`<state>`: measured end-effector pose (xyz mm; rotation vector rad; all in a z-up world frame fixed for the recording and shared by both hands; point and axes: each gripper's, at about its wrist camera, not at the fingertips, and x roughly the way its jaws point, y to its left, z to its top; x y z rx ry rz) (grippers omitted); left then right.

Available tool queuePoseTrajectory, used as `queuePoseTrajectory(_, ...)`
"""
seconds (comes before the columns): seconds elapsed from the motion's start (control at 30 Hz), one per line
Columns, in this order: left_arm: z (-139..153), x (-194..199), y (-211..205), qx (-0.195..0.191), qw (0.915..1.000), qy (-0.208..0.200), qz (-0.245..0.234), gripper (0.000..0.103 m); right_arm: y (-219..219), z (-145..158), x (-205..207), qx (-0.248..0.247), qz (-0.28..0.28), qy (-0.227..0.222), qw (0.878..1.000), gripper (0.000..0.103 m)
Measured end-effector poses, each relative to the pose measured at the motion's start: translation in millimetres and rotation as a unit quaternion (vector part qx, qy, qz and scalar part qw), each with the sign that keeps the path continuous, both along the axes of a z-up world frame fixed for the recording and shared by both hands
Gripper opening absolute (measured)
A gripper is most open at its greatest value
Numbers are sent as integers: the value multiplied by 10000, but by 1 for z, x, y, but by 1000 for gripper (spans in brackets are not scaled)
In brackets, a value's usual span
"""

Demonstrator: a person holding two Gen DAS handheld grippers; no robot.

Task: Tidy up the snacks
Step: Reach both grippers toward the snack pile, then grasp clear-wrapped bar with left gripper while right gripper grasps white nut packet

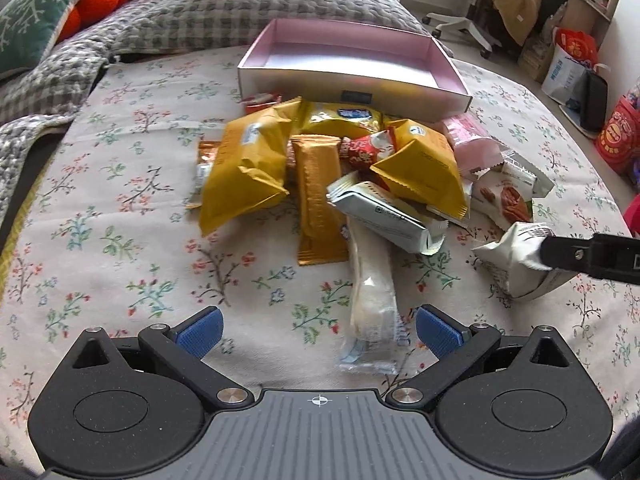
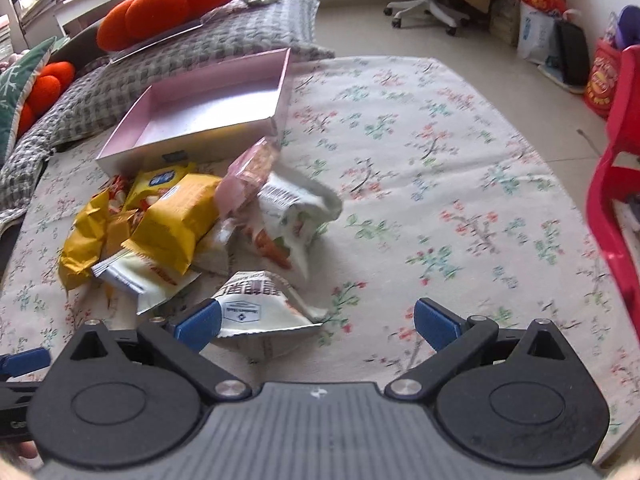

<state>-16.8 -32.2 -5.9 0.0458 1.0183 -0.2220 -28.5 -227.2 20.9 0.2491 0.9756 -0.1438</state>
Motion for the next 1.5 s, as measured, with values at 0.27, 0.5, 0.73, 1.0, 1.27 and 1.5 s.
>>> queuePoseTrajectory(0.27, -13, 11, -19, 33, 9999, -39, -160, 94, 15, -5, 8, 130, 313, -36, 9994, 102)
queuePoseTrajectory(0.5, -25, 16, -25, 228, 9993, -155, -235, 73, 31, -12, 18, 102, 675, -48, 9977, 89)
queuePoseTrajectory(0.73, -21, 17, -26, 258, 9984, -335, -363, 30, 38, -19, 22, 426, 856, -147, 9953, 63)
queuePoseTrajectory(1.0, -20, 16, -17, 7, 9990, -297, -339, 19, 35, -17, 21, 662, 938, -282, 9930, 45)
queuePoseTrajectory(1.27, -9, 4, -4, -253, 9984, -312, -402, 18, 32, -12, 14, 749, 944, -347, 9921, 44)
queuePoseTrajectory(1.5, 6, -3, 7, -477, 9971, -421, -424, 17, 23, -8, 6, 826, 737, -379, 9931, 44)
